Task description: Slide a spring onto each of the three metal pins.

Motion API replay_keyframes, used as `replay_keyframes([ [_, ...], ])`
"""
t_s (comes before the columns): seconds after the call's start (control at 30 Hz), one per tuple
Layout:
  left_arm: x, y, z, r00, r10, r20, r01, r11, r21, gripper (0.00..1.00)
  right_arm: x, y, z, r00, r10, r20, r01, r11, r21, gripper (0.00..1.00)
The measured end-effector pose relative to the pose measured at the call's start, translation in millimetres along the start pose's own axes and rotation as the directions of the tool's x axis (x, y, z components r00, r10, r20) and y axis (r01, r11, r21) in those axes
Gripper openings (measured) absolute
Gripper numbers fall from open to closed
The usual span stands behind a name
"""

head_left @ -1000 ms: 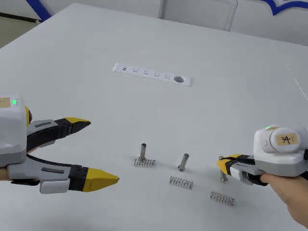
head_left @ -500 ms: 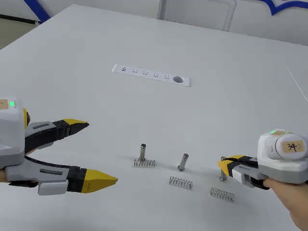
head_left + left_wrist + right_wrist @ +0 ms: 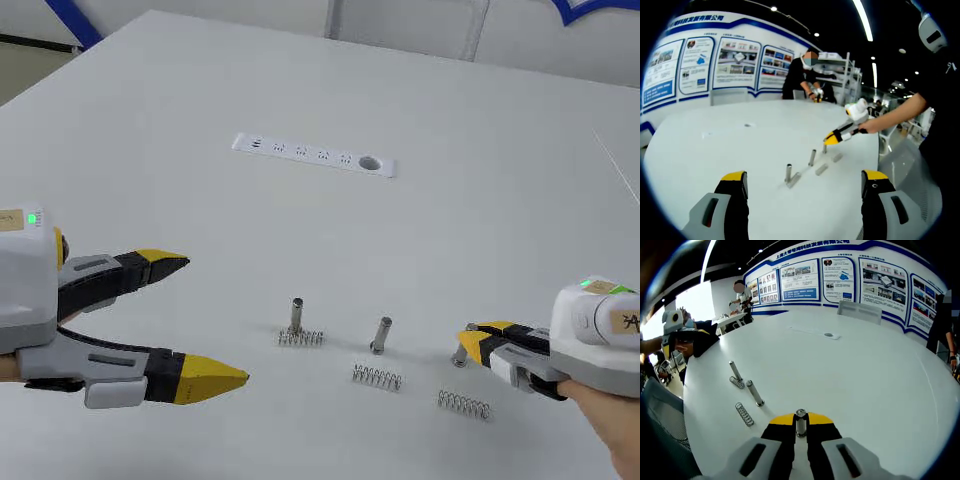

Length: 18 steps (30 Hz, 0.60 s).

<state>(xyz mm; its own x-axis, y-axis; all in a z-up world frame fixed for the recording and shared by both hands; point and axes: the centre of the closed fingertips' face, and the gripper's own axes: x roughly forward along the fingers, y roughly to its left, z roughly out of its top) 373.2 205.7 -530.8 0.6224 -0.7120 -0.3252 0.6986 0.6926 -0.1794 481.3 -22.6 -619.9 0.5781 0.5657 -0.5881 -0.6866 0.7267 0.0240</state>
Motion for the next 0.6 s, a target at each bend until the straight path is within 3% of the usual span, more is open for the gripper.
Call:
replay_keyframes([
  [0.27, 0.5, -1.8, -0.6, 1.0, -0.005, -0.006, 0.005, 1.0, 0.002, 0.96, -2.6, 4.1, -1.9, 0.9998, -0.005, 0.017, 0.006, 0.999, -0.053, 0.09],
  [0.6, 1.6, -5.0, -1.4, 0.9999, -0.012, -0.01, 0.012, 1.0, 0.003, 0.96, -3.7, 1.9, -3.5, 1.0, -0.001, 0.002, 0.002, 0.998, -0.056, 0.09],
])
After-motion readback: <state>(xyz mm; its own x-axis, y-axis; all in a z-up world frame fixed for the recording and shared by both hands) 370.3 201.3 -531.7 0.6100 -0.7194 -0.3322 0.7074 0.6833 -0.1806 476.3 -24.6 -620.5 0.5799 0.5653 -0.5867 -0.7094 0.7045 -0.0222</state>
